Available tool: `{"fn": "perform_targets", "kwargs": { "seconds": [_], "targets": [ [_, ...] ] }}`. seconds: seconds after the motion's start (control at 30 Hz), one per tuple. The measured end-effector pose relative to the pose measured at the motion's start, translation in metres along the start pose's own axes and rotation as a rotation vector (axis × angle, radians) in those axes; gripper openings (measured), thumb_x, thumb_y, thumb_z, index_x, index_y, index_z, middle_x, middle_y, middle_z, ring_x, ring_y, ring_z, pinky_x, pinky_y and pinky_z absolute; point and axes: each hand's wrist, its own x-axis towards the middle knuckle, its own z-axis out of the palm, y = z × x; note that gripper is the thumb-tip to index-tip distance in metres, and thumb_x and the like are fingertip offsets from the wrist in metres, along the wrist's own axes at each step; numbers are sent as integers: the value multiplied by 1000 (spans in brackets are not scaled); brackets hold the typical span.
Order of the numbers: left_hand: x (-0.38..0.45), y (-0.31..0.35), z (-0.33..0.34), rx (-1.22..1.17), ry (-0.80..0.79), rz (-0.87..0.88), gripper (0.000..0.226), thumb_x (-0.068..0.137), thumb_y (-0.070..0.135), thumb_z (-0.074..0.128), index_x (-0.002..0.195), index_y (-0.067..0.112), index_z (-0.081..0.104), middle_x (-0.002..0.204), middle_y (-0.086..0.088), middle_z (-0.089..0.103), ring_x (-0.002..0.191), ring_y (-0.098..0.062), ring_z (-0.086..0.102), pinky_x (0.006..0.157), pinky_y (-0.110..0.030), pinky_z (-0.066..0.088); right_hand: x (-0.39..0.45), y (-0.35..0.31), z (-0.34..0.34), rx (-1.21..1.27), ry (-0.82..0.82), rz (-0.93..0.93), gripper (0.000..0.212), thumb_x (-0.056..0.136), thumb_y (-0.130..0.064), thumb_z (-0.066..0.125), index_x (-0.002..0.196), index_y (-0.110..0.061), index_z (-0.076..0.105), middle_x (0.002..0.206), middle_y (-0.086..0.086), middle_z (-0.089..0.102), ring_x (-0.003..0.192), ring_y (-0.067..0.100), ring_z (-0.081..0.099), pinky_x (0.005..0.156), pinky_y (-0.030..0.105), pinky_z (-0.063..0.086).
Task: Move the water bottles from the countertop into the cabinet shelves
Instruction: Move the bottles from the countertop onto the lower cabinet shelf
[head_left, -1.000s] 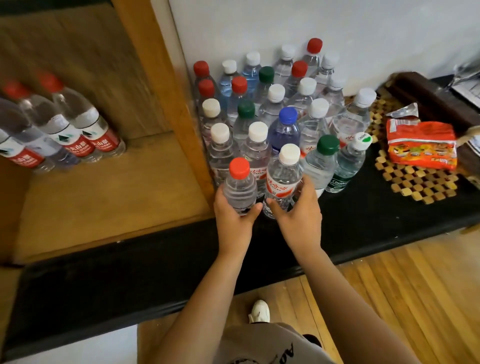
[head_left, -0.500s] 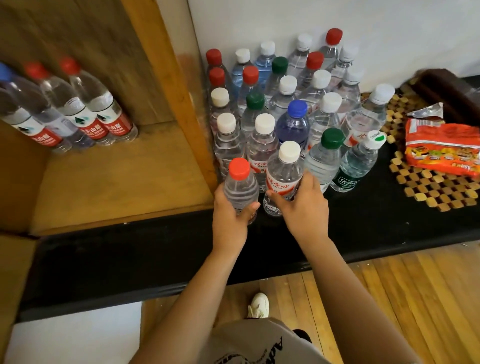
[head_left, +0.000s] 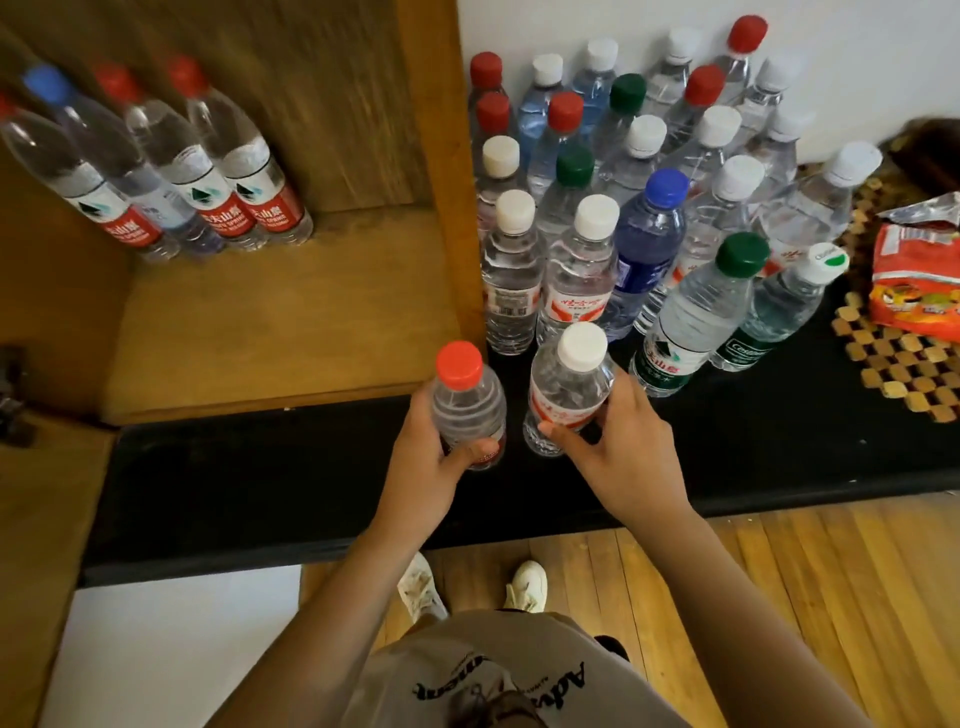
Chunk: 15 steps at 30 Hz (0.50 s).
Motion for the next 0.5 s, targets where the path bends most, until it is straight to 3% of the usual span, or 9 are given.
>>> {"fn": "perform_targets", "kwargs": {
  "seconds": [0.23,0.4,0.5],
  "targets": [
    [-5,-15,-40,-7,16,2,66,70,43,65,128,25,39,125,8,55,120,-1,49,101,-18,37,-8,-35,25,102,-76,-26,78,74,-44,70,138,-25,29,133,-4,45,115,4,45,91,21,37],
    [-2,-22,-87,-12,62,0,57,71,37,67,120,43,39,119,24,53,115,13,47,91,-2,35,-2,-69,52,192,-124,-53,73,74,-35,74,135,-28,34,133,-9,46,116,-2,40,93,11,32],
    [6,-25,-127,-35,114,9,63,70,38,65,127,32,38,123,18,53,116,10,48,94,-6,36,14,-96,62,223,-127,-106,65,73,-34,74,128,-25,40,128,-9,52,117,4,49,96,19,42]
  ]
}}
